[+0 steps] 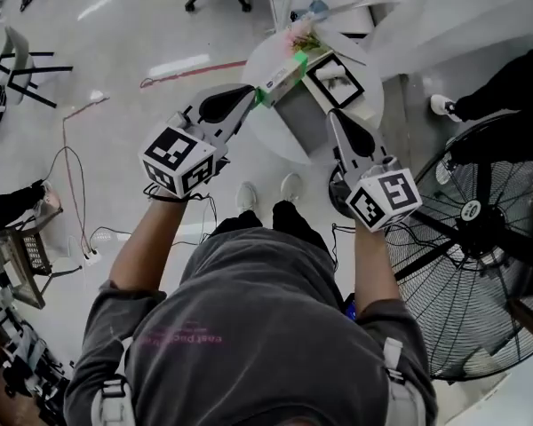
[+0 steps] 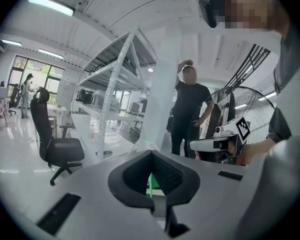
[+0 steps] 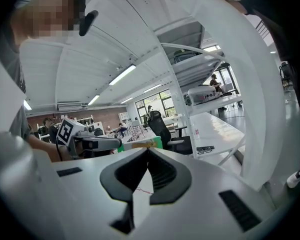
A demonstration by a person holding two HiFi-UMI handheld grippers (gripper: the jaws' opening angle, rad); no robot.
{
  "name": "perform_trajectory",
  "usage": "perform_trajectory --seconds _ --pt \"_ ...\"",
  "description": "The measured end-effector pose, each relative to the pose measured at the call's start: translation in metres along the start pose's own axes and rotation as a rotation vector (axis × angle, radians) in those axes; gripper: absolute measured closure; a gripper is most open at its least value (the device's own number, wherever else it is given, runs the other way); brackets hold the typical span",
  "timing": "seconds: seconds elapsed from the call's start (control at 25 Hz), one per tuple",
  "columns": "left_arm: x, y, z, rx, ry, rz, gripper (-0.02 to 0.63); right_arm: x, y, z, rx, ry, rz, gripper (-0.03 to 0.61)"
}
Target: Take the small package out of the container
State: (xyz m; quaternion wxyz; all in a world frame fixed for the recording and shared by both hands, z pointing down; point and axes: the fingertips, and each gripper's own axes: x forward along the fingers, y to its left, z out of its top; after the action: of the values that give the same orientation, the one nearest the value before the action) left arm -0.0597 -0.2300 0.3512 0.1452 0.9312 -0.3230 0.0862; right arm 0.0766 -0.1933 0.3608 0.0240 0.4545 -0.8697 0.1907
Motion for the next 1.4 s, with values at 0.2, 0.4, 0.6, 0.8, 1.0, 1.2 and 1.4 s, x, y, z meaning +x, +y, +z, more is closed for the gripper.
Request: perform_trajectory --seconds 0.2,0.4,0.6,0.8,1.0,1.2,1.4 --pt "-0.014 -0.007 0.019 0.02 -0.04 0.009 0.6 -0.008 0.008 0.016 -0.022 -0.031 0.005 0.557" --pt "-0.025 -0.021 0.034 0.042 -0.072 0.007 0.6 -0.022 0.014 0.028 -0.036 -0.061 0.009 0.557" --pt "-0.037 -0.032 0.055 0.086 -0.108 -0.007 0.6 -0.023 0.025 0.04 -0.048 -0.088 0.022 0.557" --pt "-0.045 -0.042 0.071 0.102 -0.144 -0.018 0.6 -0.025 0.032 0.049 -0.062 -0.104 0.03 0.557" --pt "-0.049 -0.049 0.081 0.11 -0.168 -0.021 0.6 -0.032 0.033 0.06 -0.076 -0.128 0.034 0.557" --pt "-0.051 -0.051 0.085 0.088 -0.176 -0.021 0.6 -0.031 0.035 0.063 -0.081 -0.128 0.037 0.557" --pt "-0.049 -0.048 0.081 0.081 -0.169 -0.022 0.6 -0.029 0.034 0.059 -0.078 -0.115 0.038 0.557"
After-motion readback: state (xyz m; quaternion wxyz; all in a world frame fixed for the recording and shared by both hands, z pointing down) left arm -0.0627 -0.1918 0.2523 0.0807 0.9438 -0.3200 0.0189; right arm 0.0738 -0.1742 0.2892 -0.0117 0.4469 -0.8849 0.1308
